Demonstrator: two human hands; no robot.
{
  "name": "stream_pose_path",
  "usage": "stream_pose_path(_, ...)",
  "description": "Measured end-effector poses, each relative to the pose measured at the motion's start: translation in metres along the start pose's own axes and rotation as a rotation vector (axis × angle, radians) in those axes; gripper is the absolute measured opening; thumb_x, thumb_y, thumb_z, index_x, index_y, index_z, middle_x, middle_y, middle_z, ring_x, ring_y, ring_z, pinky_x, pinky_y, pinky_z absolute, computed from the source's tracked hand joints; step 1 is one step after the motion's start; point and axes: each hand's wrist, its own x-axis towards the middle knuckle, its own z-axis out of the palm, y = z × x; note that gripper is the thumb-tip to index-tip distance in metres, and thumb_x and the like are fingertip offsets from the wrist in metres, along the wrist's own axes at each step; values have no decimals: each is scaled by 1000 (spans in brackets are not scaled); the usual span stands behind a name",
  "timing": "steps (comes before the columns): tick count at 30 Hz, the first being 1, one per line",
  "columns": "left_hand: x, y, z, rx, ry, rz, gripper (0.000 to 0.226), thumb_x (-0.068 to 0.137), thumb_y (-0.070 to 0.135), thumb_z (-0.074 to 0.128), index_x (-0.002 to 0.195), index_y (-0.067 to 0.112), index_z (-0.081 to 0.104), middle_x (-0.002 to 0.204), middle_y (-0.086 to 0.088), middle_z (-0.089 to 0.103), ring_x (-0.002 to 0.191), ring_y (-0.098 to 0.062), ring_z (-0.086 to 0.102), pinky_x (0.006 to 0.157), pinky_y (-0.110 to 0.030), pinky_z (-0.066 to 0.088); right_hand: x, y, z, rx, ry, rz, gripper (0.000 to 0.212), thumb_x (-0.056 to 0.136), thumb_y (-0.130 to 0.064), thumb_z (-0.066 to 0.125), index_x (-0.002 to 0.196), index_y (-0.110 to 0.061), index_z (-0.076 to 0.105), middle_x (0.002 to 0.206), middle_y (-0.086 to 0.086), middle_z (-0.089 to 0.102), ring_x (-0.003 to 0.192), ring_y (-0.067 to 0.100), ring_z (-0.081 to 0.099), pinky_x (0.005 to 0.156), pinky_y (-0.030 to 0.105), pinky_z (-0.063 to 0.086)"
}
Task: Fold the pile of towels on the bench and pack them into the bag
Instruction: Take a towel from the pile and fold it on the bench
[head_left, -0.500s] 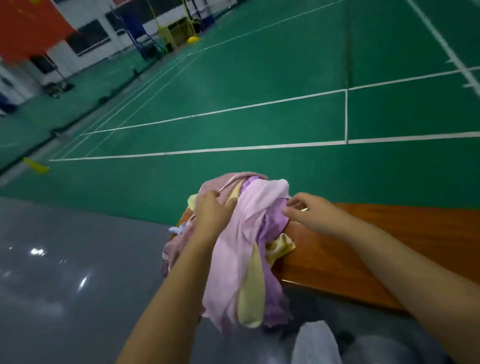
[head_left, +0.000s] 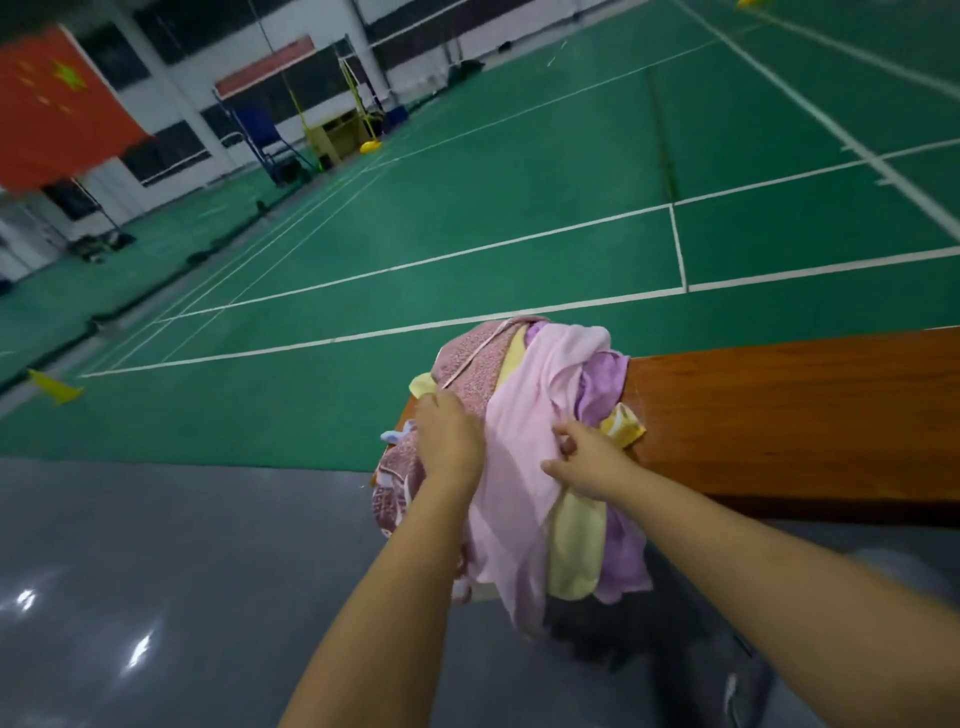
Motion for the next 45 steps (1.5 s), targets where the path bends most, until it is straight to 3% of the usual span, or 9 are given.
stream_pose_path(3,6,-24,-3,102,-89,-239,55,91,41,60,131,5,46,138,-15,41,125,-35,41,103,-48,37,-1,-3,-3,-86,-23,-11,51,86,-21,68,131,-8,50,124,12,59,103,20,57,79,20,39)
stream_pose_path(6,11,-36,-4,-128,-189,-314,34,94,30,58,118,7,58,124,-17,57,113,-38,55,92,-43,46,2,-7,-10,-110,-83,12,56,88,-30,66,136,-12,46,130,10,55,115,23,55,89,23,40)
stream_pose_path(12,6,9,-56,-452,63,-59,18,88,13,64,72,12,55,64,0,52,68,-22,46,58,-29,35,11,-22,-37,4,-123,-20,57,89,-32,64,139,-18,42,122,6,56,100,18,57,83,27,46)
stream_pose_path(17,-6,82,-108,-497,55,307,29,90,16,66,69,21,46,67,6,52,61,-8,44,55,-19,35,21,-38,-74,264,53,-171,57,89,-21,63,140,-29,40,131,6,51,83,5,56,71,22,48)
stream_pose_path(23,-35,167,-147,-909,-362,580,28,88,-5,61,70,10,45,101,6,66,83,-2,63,71,-21,50,19,-51,-168,155,348,-355,61,87,-18,69,142,-24,42,145,12,35,131,24,38,111,32,29)
stream_pose_path(29,-46,237,-145,-1265,-651,520,14,70,-1,56,64,8,47,87,2,74,69,-11,65,58,-20,50,-21,-32,-261,133,166,-356,20,89,-8,63,74,-16,53,119,2,62,103,4,57,93,22,39)
stream_pose_path(32,-54,270,-140,-1426,-712,480,21,55,-2,62,52,17,53,86,-7,73,67,-16,62,55,-21,48,-53,-10,-304,200,187,-285,21,96,-6,51,78,-14,44,111,-1,66,77,-1,57,61,13,41)
stream_pose_path(37,-77,338,-135,-1531,-836,561,36,27,18,78,49,16,50,81,-11,72,67,-19,63,62,-23,51,-103,5,-359,298,184,-351,33,92,-6,58,121,-19,50,121,-1,58,94,-4,59,73,5,46)
stream_pose_path(45,-68,398,-128,-1362,-852,647,14,48,8,58,46,18,49,80,-9,69,64,-18,57,59,-26,44,-130,33,-439,-172,522,-173,14,83,-1,58,89,-13,61,86,7,63,78,14,52,64,17,40)
